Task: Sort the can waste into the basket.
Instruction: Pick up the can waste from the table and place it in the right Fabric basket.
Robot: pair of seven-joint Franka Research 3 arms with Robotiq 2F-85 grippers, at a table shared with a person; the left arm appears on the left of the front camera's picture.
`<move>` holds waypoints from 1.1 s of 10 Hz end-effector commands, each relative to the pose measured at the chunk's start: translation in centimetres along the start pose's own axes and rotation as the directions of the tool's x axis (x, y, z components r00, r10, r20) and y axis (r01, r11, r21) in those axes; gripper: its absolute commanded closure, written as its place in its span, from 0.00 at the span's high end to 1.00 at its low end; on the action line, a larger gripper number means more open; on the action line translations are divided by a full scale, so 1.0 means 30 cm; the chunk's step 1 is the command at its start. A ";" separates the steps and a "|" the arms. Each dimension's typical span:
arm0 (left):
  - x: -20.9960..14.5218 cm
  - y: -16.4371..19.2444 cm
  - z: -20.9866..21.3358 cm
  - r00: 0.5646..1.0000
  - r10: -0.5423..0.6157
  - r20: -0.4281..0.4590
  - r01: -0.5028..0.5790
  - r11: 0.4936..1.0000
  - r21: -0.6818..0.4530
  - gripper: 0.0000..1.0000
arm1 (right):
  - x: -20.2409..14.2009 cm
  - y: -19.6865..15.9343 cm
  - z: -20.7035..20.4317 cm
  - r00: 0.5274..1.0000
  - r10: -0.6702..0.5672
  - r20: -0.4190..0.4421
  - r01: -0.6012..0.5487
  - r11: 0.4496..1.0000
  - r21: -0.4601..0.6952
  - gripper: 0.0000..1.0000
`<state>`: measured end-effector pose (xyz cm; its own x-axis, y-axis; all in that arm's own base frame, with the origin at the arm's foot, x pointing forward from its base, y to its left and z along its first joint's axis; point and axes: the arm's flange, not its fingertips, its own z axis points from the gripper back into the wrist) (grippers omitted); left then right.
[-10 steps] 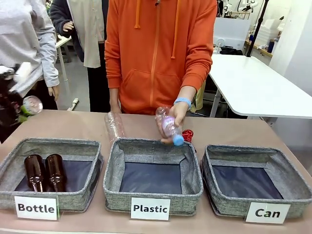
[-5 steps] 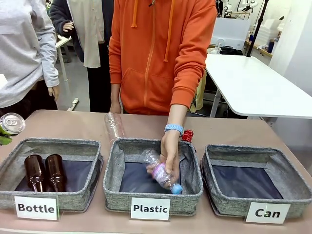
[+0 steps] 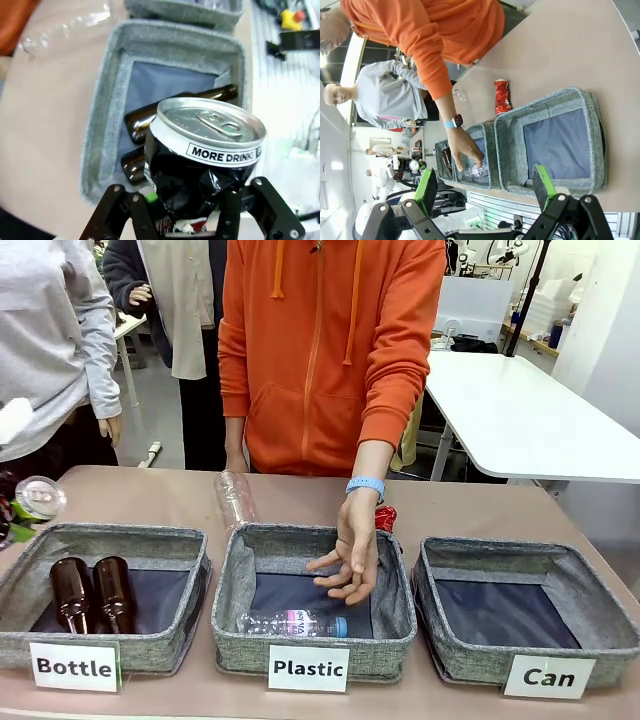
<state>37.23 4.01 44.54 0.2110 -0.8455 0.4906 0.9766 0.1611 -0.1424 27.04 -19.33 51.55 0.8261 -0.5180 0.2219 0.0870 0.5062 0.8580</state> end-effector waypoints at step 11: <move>0.813 -0.017 -0.201 1.000 -0.022 -0.013 0.023 0.999 0.050 0.00 | -0.002 0.019 0.119 0.999 0.018 0.030 -0.018 1.000 -0.021 1.00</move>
<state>38.47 -16.63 50.83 0.1768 -0.8568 0.4843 0.9842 0.1480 -0.0975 26.65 -19.89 52.11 0.8184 -0.5256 0.2323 0.0870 0.5130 0.8540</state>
